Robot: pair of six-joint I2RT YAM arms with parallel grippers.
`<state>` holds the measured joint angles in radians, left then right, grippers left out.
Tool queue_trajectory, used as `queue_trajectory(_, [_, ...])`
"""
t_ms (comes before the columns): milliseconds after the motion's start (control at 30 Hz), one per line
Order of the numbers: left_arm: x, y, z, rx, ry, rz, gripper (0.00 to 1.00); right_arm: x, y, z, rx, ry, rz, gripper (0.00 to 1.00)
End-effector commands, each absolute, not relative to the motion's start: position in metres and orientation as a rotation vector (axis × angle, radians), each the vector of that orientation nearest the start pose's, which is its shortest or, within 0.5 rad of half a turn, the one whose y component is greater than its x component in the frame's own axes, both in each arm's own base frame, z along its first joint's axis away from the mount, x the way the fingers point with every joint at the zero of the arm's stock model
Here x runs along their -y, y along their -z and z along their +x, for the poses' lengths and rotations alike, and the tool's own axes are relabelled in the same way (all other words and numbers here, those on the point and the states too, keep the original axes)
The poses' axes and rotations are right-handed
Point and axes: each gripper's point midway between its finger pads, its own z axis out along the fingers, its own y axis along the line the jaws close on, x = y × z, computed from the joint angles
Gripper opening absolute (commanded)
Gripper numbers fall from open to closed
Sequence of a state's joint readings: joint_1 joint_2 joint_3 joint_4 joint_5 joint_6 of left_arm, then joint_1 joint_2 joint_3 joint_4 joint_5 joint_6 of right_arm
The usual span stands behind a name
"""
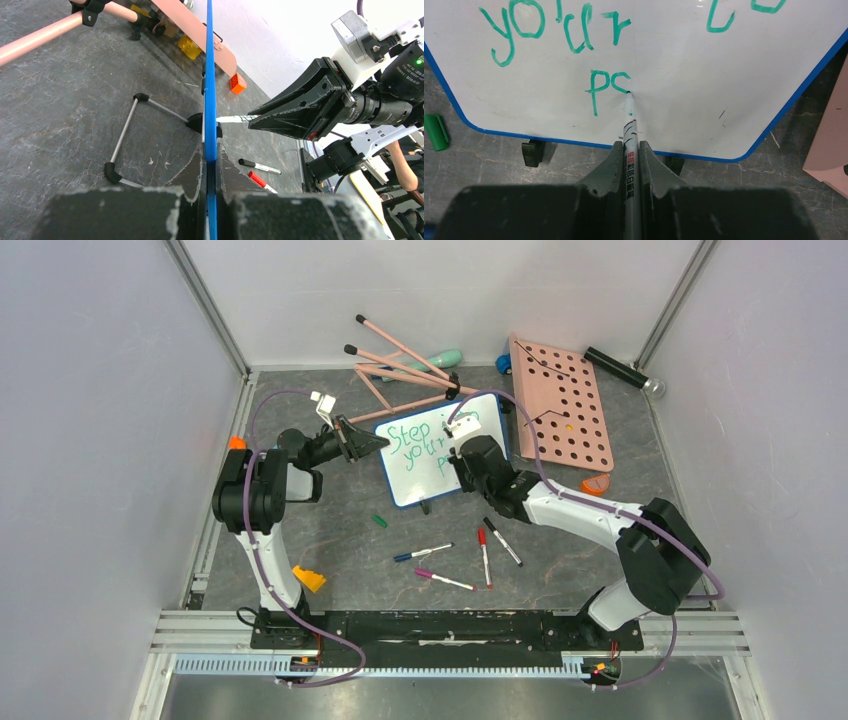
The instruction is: Write a sentence on the whiteboard
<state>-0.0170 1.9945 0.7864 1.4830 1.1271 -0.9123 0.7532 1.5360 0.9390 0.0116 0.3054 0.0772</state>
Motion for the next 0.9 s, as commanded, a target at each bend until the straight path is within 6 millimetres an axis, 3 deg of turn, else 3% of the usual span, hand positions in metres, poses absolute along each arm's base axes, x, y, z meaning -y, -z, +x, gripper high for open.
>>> queue_trajectory(0, [0.178, -0.166, 0.394, -1.504, 1.397, 0.489, 0.02, -0.246, -0.136, 0.362, -2.036, -0.102, -0.480, 0.00])
queue_trajectory(333, [0.178, -0.165, 0.395, -1.507, 1.402, 0.489, 0.02, -0.259, -0.148, 0.370, -2.014, -0.148, -0.491, 0.00])
queue_trajectory(667, [0.178, -0.165, 0.395, -1.507, 1.403, 0.488, 0.02, -0.273, -0.149, 0.361, -1.983, -0.260, -0.540, 0.00])
queue_trajectory(867, [0.178, -0.166, 0.395, -1.506, 1.403, 0.489, 0.02, -0.265, -0.155, 0.357, -1.973, -0.244, -0.531, 0.00])
